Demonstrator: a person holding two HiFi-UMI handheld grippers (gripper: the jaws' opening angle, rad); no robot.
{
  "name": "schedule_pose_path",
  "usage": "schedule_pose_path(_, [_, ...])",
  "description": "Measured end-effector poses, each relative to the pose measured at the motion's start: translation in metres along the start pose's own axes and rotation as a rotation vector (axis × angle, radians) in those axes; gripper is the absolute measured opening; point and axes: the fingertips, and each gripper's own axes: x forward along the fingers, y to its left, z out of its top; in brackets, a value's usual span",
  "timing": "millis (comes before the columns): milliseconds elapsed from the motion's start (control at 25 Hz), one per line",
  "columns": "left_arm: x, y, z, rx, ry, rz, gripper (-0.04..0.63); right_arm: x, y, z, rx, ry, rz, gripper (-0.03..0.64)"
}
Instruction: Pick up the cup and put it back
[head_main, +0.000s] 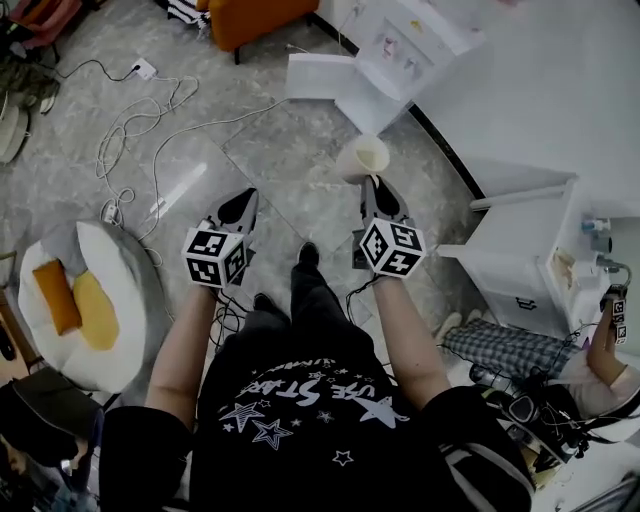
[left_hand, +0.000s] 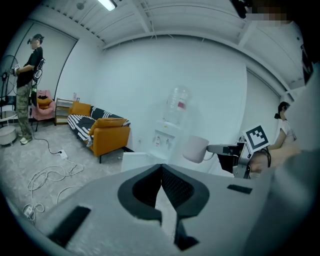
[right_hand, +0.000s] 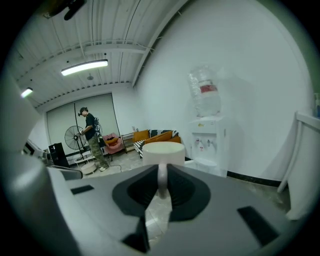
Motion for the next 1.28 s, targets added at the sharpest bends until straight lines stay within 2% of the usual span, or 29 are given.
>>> schedule_pose_path(280, [-0.052,-0.014,-0.019,0.0,-0.008,-0.014,0.009,-0.048,0.03,-0.023,-0.018,0.0,-0.001,0.049])
schedule_pose_path(680, [-0.065,-0.008,-0.007,0.025,-0.037,-0.02,0.009,-0.056,0.035,-0.039,-0.017,0.015,-0.022,0.049])
schedule_pose_path(1000, [-0.009,0.013,0.007,0.013,0.002,-0.008,0.009,0.014,-0.002,-0.038,0.011,0.042,-0.043,0.049])
schedule_pose_path(1280, [0.109,0.02,0.023,0.034,0.043,-0.023,0.009,0.102,-0.074,-0.027,0.013,0.066,-0.059,0.049])
